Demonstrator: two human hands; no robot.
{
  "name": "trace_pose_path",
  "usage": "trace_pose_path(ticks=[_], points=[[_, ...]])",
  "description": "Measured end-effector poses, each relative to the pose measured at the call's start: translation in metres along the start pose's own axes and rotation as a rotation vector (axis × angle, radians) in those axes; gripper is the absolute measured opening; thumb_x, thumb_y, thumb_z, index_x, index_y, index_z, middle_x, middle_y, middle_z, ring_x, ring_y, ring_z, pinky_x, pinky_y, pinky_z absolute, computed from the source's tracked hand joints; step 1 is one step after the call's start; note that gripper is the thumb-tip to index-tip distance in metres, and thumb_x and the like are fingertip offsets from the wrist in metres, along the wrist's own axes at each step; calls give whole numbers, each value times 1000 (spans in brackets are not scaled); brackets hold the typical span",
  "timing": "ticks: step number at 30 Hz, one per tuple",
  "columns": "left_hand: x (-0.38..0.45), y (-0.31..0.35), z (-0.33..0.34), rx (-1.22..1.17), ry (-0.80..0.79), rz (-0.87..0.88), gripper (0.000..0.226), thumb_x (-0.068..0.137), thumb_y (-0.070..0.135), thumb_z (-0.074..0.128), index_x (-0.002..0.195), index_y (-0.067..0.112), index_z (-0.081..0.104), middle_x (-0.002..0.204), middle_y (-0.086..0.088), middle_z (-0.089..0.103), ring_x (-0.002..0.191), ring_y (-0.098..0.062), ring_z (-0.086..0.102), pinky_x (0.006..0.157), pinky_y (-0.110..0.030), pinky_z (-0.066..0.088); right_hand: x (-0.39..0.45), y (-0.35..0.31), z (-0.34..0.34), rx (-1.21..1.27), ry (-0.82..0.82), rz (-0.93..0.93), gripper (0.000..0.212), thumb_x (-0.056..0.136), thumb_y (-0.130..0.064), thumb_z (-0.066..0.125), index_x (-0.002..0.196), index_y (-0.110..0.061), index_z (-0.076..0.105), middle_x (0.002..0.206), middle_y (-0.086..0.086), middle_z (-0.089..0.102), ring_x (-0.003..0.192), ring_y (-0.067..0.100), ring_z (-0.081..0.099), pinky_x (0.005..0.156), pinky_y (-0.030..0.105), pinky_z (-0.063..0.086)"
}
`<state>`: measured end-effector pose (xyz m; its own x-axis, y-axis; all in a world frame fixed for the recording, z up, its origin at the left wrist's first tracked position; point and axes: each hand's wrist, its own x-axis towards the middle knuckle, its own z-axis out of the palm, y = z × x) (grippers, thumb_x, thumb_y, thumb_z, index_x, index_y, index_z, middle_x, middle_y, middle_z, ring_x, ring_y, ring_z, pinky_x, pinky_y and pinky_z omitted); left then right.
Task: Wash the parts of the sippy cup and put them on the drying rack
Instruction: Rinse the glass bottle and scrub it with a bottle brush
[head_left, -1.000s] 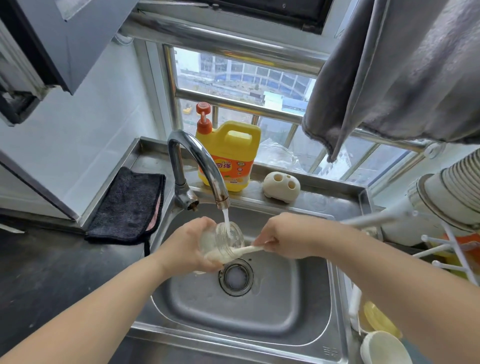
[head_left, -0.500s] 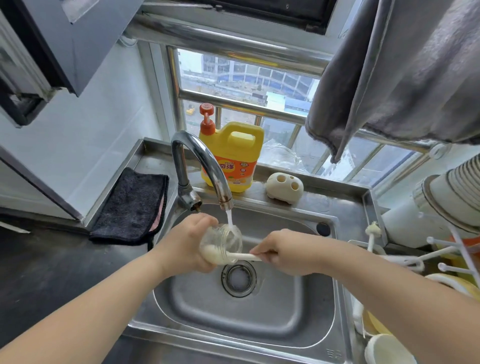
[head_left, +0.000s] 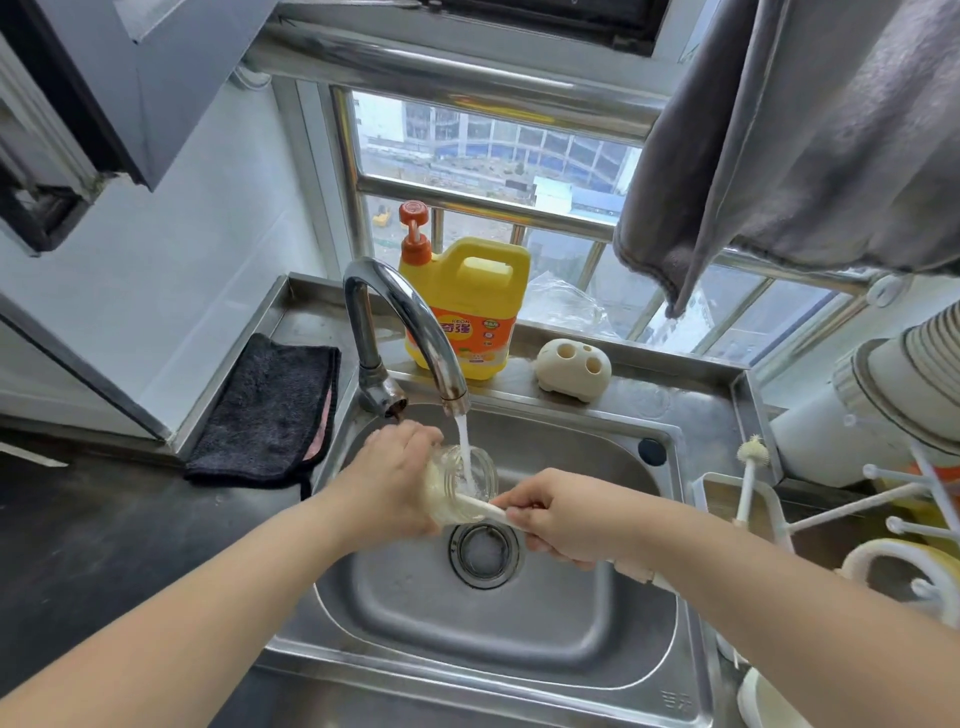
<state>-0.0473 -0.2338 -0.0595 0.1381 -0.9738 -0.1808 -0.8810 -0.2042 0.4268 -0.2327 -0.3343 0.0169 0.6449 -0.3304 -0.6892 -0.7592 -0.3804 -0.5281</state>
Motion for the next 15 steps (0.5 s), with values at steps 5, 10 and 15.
trace_pose_path(ticks=[5, 10, 15], points=[[4, -1, -3, -134, -57, -44, 91, 54, 34, 85, 131, 20, 41, 129, 3, 39, 122, -16, 38, 100, -33, 42, -13, -6, -7, -334, 78, -107, 32, 99, -25, 44, 126, -36, 58, 91, -10, 64, 75, 11, 55, 66, 21, 44], [-2, -4, 8, -381, -48, -90, 74, 59, 25, 83, 121, 27, 43, 106, 9, 56, 98, -11, 54, 80, -20, 47, -22, -6, -27, -1125, 391, -301, 51, 89, -10, 51, 136, -28, 43, 99, 3, 57, 84, 27, 62, 47, 30, 26], [5, -13, 10, -291, 95, -25, 84, 53, 31, 82, 129, 23, 47, 115, 7, 54, 111, -13, 47, 93, -26, 42, -18, 0, -16, -1030, 370, -158, 54, 90, -8, 48, 140, -26, 39, 109, 5, 56, 92, 30, 62, 50, 29, 28]])
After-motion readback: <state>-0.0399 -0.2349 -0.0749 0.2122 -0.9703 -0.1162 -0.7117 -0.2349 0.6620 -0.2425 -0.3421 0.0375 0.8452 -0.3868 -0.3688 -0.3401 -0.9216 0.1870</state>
